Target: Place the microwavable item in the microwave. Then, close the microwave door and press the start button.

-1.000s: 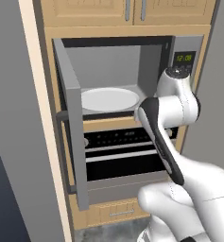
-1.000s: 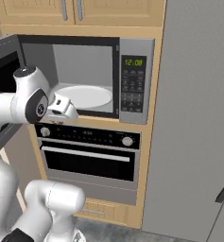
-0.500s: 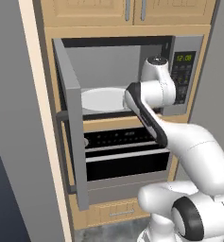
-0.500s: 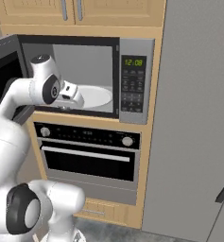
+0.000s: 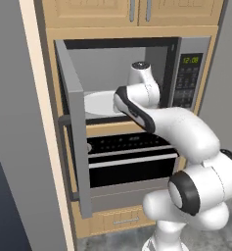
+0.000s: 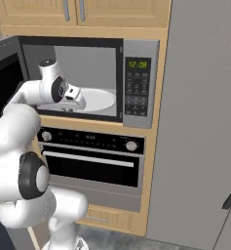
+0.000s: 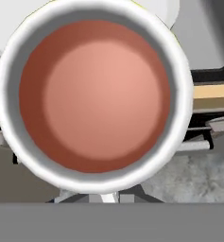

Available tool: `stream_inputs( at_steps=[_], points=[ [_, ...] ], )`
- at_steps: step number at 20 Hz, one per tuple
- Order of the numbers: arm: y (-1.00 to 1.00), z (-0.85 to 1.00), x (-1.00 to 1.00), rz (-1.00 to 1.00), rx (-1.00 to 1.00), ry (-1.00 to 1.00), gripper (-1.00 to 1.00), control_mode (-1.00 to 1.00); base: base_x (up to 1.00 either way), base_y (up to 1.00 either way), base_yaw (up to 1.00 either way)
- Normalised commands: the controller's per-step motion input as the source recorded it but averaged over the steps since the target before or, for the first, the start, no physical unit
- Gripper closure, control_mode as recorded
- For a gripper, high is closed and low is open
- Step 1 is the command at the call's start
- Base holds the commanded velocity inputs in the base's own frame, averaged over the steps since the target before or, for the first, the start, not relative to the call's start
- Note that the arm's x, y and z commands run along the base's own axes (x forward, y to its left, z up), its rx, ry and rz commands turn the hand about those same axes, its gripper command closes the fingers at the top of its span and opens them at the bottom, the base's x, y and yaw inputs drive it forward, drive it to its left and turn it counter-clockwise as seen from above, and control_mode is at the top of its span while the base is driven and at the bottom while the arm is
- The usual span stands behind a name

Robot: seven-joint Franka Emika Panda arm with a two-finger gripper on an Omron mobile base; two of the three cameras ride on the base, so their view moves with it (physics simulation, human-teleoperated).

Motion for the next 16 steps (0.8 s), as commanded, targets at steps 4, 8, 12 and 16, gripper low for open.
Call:
stream_inputs(
  at_steps=[4,8,12,16],
  points=[
    [0.00,-0.29,0.65,0.00,0.00,0.00,1.00,-1.00,0.00,0.00,0.00],
    [0.01,-0.28,0.60,0.01,0.00,0.00,1.00,-1.00,0.00,0.00,0.00],
    [0.00,-0.21,0.51,0.03,0.00,0.00,1.00,-1.00,0.00,0.00,0.00],
    [0.01,-0.27,0.58,0.03,0.00,0.00,1.00,-1.00,0.00,0.00,0.00]
  ],
)
